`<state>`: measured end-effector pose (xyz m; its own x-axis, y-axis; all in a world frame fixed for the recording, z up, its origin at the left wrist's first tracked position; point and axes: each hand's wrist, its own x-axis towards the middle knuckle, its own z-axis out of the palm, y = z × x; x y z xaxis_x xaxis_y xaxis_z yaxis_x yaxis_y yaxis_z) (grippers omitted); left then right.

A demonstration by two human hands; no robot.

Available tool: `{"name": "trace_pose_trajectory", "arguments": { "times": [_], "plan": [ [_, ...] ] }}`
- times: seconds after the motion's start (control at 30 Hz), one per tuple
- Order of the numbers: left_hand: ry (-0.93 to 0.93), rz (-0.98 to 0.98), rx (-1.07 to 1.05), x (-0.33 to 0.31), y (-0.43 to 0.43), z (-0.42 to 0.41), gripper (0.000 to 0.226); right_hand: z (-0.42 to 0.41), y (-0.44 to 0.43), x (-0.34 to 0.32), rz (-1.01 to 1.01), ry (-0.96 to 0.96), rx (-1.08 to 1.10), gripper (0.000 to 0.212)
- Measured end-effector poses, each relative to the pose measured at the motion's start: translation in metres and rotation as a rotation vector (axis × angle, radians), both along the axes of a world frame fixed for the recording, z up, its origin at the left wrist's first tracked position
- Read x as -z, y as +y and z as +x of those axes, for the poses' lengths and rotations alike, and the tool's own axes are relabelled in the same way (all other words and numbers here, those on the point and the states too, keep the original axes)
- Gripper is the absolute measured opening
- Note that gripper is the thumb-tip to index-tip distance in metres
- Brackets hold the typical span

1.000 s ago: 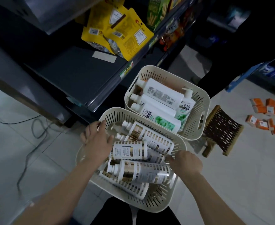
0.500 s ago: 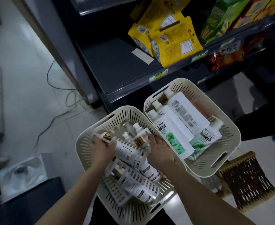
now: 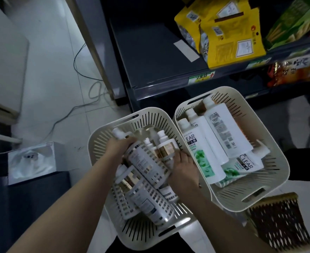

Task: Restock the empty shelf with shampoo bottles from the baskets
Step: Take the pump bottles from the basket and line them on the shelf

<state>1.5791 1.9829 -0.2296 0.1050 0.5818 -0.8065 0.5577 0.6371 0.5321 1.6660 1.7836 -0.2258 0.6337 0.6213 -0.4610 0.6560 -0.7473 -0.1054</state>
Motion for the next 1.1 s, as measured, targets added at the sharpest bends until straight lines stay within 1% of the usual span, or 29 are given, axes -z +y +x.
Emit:
{"name": "trace_pose_trajectory", "arguments": {
  "times": [0.07, 0.13, 0.2, 0.3, 0.4, 0.43, 0.47, 0.5, 0.57, 0.6, 0.7, 0.77, 0.83, 0.87, 0.93, 0.97, 1.03, 1.1],
  "plan": [
    [-0.044, 0.006, 0.010, -0.006, -0.003, -0.001, 0.056, -0.002, -0.005, 0.002, 0.058, -0.037, -0.008, 0.090],
    [-0.128, 0.047, 0.014, -0.019, -0.006, -0.004, 0.055, -0.005, -0.012, 0.007, 0.109, -0.053, -0.014, 0.093],
    [-0.232, 0.088, 0.006, -0.032, -0.010, -0.009, 0.051, -0.010, -0.016, 0.011, 0.222, -0.046, -0.007, 0.091],
    [-0.340, 0.174, -0.005, -0.052, -0.011, -0.017, 0.059, -0.018, -0.018, 0.015, 0.436, -0.074, 0.026, 0.076],
    [-0.370, 0.337, 0.028, -0.073, -0.006, -0.026, 0.066, -0.033, -0.011, 0.011, 0.506, -0.040, 0.072, 0.060],
    [-0.367, 0.395, 0.046, -0.081, -0.002, -0.029, 0.069, -0.038, -0.006, 0.009, 0.500, 0.011, 0.098, 0.059],
    [-0.370, 0.442, 0.060, -0.089, 0.002, -0.033, 0.073, -0.044, 0.000, 0.004, 0.457, 0.127, 0.136, 0.060],
    [-0.391, 0.477, 0.066, -0.097, 0.008, -0.036, 0.076, -0.048, 0.006, 0.002, 0.371, 0.277, 0.177, 0.062],
    [-0.437, 0.510, 0.065, -0.108, 0.019, -0.045, 0.076, -0.053, 0.018, 0.001, 0.224, 0.544, 0.298, 0.060],
    [-0.450, 0.523, 0.064, -0.113, 0.023, -0.049, 0.076, -0.054, 0.021, 0.002, 0.178, 0.616, 0.333, 0.058],
    [-0.452, 0.538, 0.040, -0.119, 0.031, -0.064, 0.076, -0.049, 0.030, 0.005, 0.149, 0.668, 0.262, 0.053],
    [-0.448, 0.521, 0.005, -0.120, 0.032, -0.075, 0.073, -0.043, 0.034, 0.005, 0.098, 0.738, 0.207, 0.051],
    [-0.442, 0.522, -0.020, -0.120, 0.028, -0.087, 0.074, -0.041, 0.034, 0.003, 0.055, 0.795, 0.199, 0.044],
    [-0.433, 0.530, -0.035, -0.121, 0.026, -0.093, 0.076, -0.041, 0.034, 0.002, 0.046, 0.809, 0.215, 0.045],
    [-0.415, 0.551, -0.075, -0.125, 0.018, -0.106, 0.078, -0.041, 0.031, 0.001, 0.043, 0.801, 0.243, 0.063],
    [-0.408, 0.565, -0.095, -0.128, 0.014, -0.113, 0.077, -0.040, 0.030, -0.001, 0.045, 0.780, 0.236, 0.069],
    [-0.384, 0.597, -0.121, -0.136, 0.006, -0.124, 0.073, -0.038, 0.028, -0.010, 0.088, 0.760, 0.229, 0.065],
    [-0.362, 0.628, -0.151, -0.145, -0.003, -0.134, 0.067, -0.036, 0.027, -0.019, 0.164, 0.719, 0.226, 0.054]
  ]
}}
